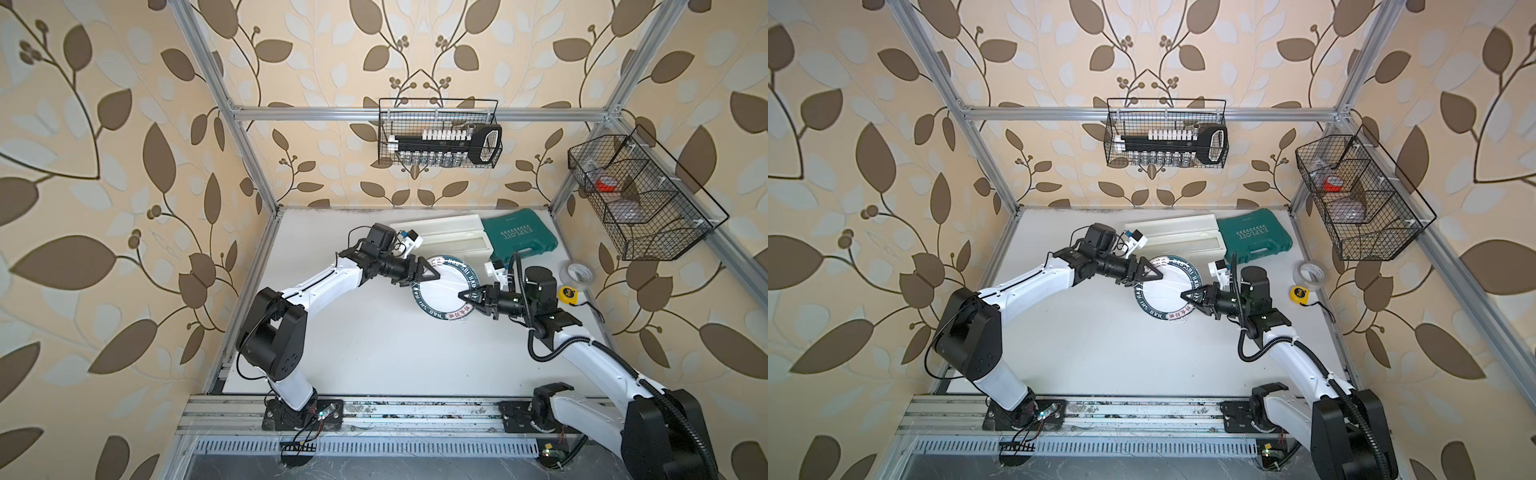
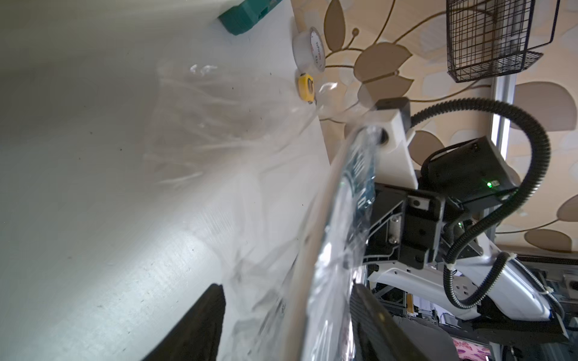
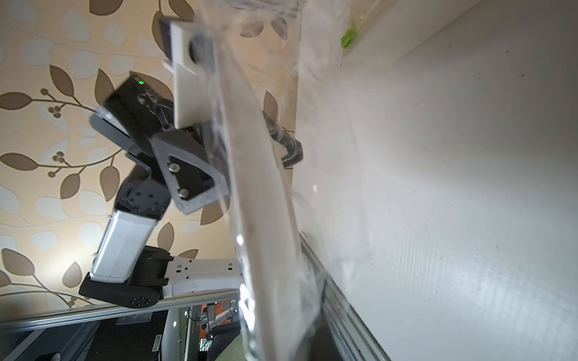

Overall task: Wrap the plate with plastic wrap
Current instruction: Cover the plate with plastic wrap.

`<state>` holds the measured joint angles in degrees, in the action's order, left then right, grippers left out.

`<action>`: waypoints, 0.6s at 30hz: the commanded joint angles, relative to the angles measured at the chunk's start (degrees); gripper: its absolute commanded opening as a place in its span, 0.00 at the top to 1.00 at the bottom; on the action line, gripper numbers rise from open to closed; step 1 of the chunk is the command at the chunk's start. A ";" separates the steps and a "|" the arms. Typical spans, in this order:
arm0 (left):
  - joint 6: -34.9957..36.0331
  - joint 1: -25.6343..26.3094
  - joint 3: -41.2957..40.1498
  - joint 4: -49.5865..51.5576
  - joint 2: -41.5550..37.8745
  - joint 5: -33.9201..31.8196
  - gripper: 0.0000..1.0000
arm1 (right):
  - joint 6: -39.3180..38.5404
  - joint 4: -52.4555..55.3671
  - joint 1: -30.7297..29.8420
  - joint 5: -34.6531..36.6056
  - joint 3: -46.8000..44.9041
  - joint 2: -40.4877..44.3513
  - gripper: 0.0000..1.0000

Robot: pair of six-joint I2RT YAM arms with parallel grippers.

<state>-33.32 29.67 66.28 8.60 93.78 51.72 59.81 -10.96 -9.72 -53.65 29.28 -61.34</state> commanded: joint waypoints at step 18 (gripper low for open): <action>-23.19 -1.26 -11.02 -31.19 -6.63 5.39 0.97 | 7.86 -11.35 -1.98 6.23 0.23 -0.59 0.70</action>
<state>-57.74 29.04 54.04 -20.45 88.84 52.62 68.18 -20.86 -11.64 -47.59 29.23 -61.91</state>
